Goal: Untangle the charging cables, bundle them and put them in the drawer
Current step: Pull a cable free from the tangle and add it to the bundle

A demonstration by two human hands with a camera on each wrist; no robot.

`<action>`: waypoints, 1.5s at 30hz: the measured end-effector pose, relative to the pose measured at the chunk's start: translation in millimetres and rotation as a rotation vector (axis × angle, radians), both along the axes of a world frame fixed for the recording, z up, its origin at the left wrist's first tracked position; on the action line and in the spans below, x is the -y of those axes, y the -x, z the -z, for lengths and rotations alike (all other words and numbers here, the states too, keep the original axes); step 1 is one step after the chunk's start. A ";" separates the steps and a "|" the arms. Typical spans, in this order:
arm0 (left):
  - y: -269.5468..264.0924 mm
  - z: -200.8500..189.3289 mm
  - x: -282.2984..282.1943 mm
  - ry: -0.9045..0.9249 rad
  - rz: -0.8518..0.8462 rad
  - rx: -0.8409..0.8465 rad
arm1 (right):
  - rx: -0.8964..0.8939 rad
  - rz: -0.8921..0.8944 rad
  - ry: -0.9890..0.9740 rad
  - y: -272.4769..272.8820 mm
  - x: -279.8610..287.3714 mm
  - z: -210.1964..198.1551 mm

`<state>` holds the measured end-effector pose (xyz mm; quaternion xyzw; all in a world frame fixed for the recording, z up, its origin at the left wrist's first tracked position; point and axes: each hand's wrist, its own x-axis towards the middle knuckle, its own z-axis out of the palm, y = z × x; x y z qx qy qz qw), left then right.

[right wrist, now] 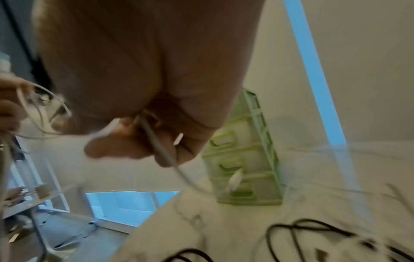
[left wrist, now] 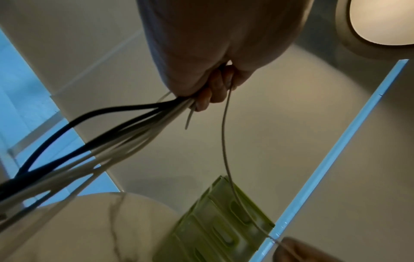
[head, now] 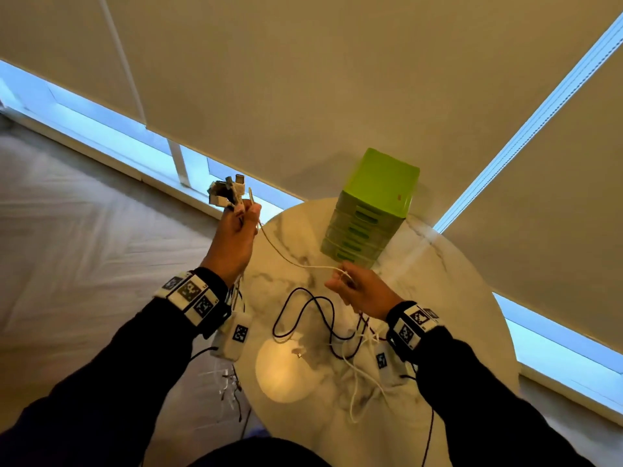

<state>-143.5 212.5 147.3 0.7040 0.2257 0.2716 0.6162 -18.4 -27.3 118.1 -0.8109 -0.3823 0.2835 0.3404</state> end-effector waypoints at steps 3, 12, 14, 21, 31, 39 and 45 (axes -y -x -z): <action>19.3 -1.6 -11.7 -0.037 -0.062 -0.029 | 0.099 -0.086 -0.120 8.2 -30.1 -11.2; 84.4 3.6 -39.5 0.036 -0.268 -0.101 | 0.176 -0.392 0.178 56.9 -120.5 35.2; 99.0 4.8 -45.6 0.015 -0.318 -0.120 | 0.115 -0.395 0.172 76.5 -136.0 45.5; 135.1 17.7 -64.2 0.354 -0.443 0.100 | -0.114 -0.400 0.319 129.7 -153.3 102.5; 161.0 38.9 -72.9 0.410 -0.314 0.069 | -0.147 -0.334 0.305 122.8 -161.7 84.4; 158.8 31.0 -69.3 0.424 -0.143 0.029 | -0.162 -0.467 0.073 168.4 -201.4 37.5; 162.6 25.5 -66.4 0.197 0.018 -0.082 | -0.186 -0.431 -0.083 169.6 -219.9 34.5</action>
